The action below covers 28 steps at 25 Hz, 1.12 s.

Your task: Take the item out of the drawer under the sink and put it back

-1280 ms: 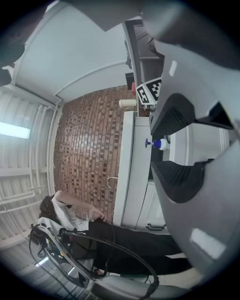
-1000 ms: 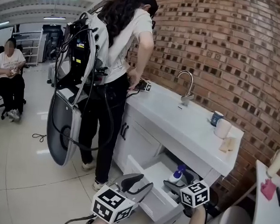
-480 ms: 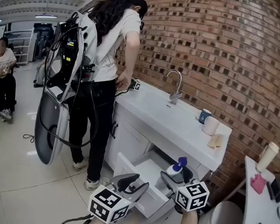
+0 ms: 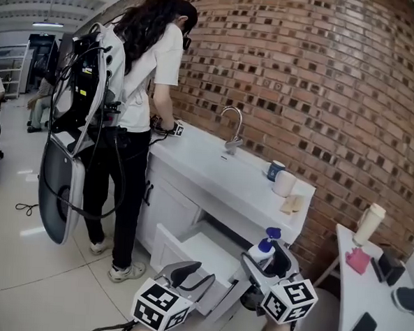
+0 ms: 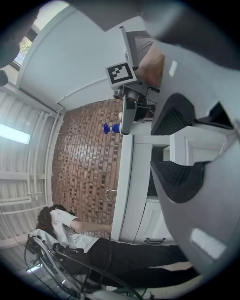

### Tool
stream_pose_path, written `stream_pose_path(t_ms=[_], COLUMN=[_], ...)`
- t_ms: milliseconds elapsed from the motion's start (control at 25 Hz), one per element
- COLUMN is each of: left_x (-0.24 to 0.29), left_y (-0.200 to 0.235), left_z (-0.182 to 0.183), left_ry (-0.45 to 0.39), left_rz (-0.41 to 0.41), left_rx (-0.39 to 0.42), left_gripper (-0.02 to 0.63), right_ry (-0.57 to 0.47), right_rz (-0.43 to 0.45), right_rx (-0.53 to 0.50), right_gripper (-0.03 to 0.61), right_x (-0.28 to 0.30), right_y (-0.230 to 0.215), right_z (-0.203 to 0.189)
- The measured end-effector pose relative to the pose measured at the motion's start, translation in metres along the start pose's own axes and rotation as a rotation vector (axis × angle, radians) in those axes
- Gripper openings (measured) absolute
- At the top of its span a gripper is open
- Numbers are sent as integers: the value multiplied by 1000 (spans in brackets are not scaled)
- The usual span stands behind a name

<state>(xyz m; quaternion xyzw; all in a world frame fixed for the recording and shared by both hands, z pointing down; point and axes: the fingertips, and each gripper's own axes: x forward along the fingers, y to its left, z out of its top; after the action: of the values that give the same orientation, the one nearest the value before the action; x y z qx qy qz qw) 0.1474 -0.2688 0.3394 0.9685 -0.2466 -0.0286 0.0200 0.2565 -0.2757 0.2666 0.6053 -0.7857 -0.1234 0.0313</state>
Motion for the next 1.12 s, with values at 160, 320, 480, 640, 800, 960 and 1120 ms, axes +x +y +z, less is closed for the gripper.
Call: stream_pose_path(t_ms=[160, 320, 480, 640, 800, 960, 1120], left_x=[0, -2, -3, -2, 5, 5, 4], left_y=[-4, -1, 8, 12, -7, -12, 5], left_z=[7, 10, 5, -3, -20, -17, -14], left_ry=[-37, -49, -34, 6, 112, 101, 87], left_rz=[-9, -6, 3, 4, -152, -247, -209], left_rx=[-21, -35, -41, -16, -32, -107, -96], left_gripper=[189, 189, 189, 189, 170, 82, 37], right_ry=[-14, -11, -5, 9, 124, 260, 418], right_rz=[-5, 0, 18, 25, 61, 82, 112], right_rx=[16, 2, 1, 21, 46, 104, 81], right_gripper=[387, 387, 387, 387, 387, 387, 388], right_x=[-9, -8, 1, 18, 51, 82, 103], right_y=[-2, 0, 5, 5, 0, -9, -8], right_z=[0, 0, -5, -19, -65, -118, -163])
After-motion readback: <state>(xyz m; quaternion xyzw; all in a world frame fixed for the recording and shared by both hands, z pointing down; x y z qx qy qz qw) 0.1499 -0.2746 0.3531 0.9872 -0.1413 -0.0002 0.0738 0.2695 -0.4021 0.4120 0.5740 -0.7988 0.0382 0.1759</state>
